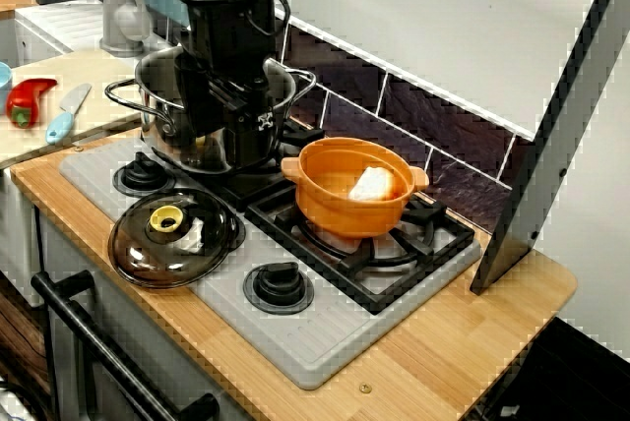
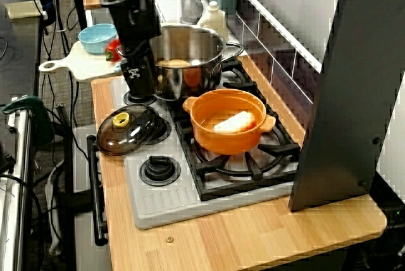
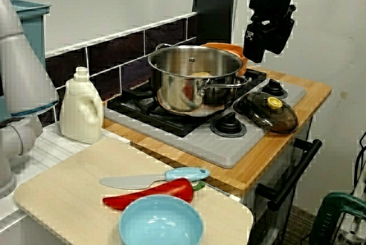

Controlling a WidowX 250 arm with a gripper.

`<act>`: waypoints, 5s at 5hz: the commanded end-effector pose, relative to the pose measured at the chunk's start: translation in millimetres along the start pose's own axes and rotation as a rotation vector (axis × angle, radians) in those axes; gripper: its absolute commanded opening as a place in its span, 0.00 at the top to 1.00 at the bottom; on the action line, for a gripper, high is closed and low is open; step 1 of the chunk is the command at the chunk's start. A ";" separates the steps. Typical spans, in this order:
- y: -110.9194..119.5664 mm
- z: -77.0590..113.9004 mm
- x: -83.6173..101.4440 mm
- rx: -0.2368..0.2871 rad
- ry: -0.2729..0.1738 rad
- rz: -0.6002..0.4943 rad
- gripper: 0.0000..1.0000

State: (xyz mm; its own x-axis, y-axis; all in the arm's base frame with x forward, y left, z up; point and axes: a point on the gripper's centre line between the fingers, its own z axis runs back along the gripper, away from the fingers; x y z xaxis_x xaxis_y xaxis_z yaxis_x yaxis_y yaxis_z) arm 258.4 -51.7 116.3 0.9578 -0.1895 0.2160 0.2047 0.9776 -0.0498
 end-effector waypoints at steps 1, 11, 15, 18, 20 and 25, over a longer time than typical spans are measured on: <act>10.7 10.1 -17.7 0.010 -0.050 -0.002 0.00; 12.7 -25.4 -52.9 0.133 -0.132 -0.046 0.00; 11.9 -40.7 -52.4 0.160 -0.160 -0.034 0.00; 11.7 -42.5 -50.8 0.166 -0.158 -0.030 0.00; 13.4 -43.4 -46.5 0.171 -0.159 -0.023 0.00; 13.4 -48.3 -45.4 0.180 -0.161 -0.015 1.00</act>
State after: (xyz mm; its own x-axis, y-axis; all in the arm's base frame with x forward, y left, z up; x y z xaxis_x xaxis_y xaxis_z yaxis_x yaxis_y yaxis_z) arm 228.7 -39.2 53.3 0.9146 -0.2084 0.3467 0.1735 0.9763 0.1291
